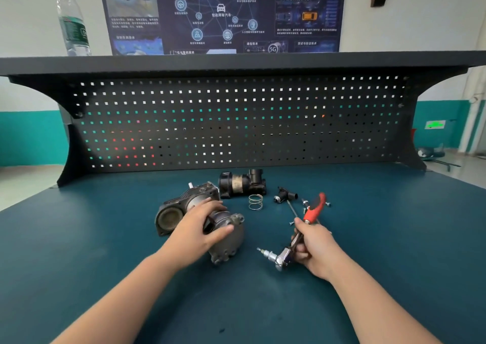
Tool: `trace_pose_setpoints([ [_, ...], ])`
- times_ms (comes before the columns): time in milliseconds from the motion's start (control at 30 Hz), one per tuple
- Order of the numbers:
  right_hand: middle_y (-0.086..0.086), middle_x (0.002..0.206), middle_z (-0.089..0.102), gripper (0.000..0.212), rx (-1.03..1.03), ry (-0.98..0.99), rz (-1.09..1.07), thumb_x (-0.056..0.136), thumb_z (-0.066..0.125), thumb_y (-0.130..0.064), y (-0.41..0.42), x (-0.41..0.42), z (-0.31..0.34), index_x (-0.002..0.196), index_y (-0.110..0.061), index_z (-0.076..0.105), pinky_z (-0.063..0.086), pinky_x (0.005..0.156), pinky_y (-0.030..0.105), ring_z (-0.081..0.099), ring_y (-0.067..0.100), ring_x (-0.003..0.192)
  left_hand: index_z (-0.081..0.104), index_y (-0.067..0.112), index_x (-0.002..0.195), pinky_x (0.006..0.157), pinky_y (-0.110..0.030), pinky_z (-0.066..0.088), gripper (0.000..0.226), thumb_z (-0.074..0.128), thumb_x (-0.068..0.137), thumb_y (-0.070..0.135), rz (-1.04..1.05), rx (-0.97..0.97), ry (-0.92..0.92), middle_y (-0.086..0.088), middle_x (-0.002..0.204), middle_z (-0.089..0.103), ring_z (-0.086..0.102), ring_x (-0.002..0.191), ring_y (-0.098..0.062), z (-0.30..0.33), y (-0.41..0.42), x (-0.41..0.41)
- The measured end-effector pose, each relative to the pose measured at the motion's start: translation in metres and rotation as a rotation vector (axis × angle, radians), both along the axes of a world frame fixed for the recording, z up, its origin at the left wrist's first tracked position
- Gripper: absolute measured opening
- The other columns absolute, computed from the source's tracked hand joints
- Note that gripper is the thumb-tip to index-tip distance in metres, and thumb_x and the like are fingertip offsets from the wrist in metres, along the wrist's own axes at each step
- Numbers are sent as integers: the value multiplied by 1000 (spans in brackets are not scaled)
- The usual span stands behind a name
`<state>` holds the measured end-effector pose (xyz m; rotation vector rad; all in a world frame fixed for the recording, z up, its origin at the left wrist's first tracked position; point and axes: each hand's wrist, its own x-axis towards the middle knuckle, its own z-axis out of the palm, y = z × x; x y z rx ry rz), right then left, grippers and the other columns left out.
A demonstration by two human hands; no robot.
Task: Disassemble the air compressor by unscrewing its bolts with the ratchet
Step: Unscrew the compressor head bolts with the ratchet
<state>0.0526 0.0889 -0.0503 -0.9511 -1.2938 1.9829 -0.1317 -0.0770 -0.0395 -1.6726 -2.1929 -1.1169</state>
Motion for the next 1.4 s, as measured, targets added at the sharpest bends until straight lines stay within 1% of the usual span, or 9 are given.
trace_pose_setpoints([
  [300,9,44,61,27,312,-446,-99,94,58,-19,3,6,3,77,1,52,47,40,25,63,24,45,58,18,110,92,-30,37,40,36,95,48,377,13,242,2,110,62,55,106,-20,-4,23,39],
  [500,9,69,68,49,624,-888,-193,92,56,-44,-1,-1,6,109,0,46,50,49,26,60,21,48,53,20,97,98,-30,28,62,13,88,66,377,-121,442,4,98,65,53,105,-18,4,21,58],
  [567,7,88,65,45,907,-844,-346,89,53,-54,-7,3,9,101,-11,46,48,63,32,60,28,75,56,26,110,109,-33,16,70,14,81,75,271,-87,235,8,110,64,51,114,-12,10,9,44],
  [633,-5,91,57,41,1131,-445,-368,80,55,-61,-26,3,15,91,-23,44,43,69,33,55,20,85,45,28,130,112,-39,14,70,32,80,75,352,2,105,7,137,48,36,132,-12,8,-7,18],
  [700,-11,110,46,60,1320,-297,-97,67,56,-71,-51,-5,16,110,-30,45,39,88,29,46,10,104,25,24,145,111,-44,18,88,56,74,67,573,-65,51,-4,152,24,19,141,-22,0,-25,-7],
  [767,-10,133,25,90,1394,-474,178,57,55,-80,-67,-19,6,133,-38,28,30,106,35,32,15,123,14,20,148,109,-42,24,105,74,68,53,570,-123,-228,-13,151,22,22,139,-29,-11,-39,-26],
  [933,-8,122,29,74,1335,-482,204,67,74,-55,-60,-36,4,128,-38,37,42,89,28,47,18,112,40,20,134,80,-24,36,65,72,77,30,430,-12,-435,-3,116,62,52,93,-17,-25,-47,-45],
  [1233,-15,65,63,26,873,-148,118,61,80,-45,-66,-41,7,73,-26,67,40,55,8,53,-2,59,57,42,107,58,-16,40,44,71,66,37,559,275,-367,19,79,61,59,76,-2,21,-61,-37],
  [1400,0,68,67,39,668,-47,178,62,72,-54,-79,-56,5,76,-18,71,57,76,42,66,26,75,62,47,89,67,-11,40,22,72,71,38,448,410,-307,27,85,65,60,86,5,32,-78,-31],
])
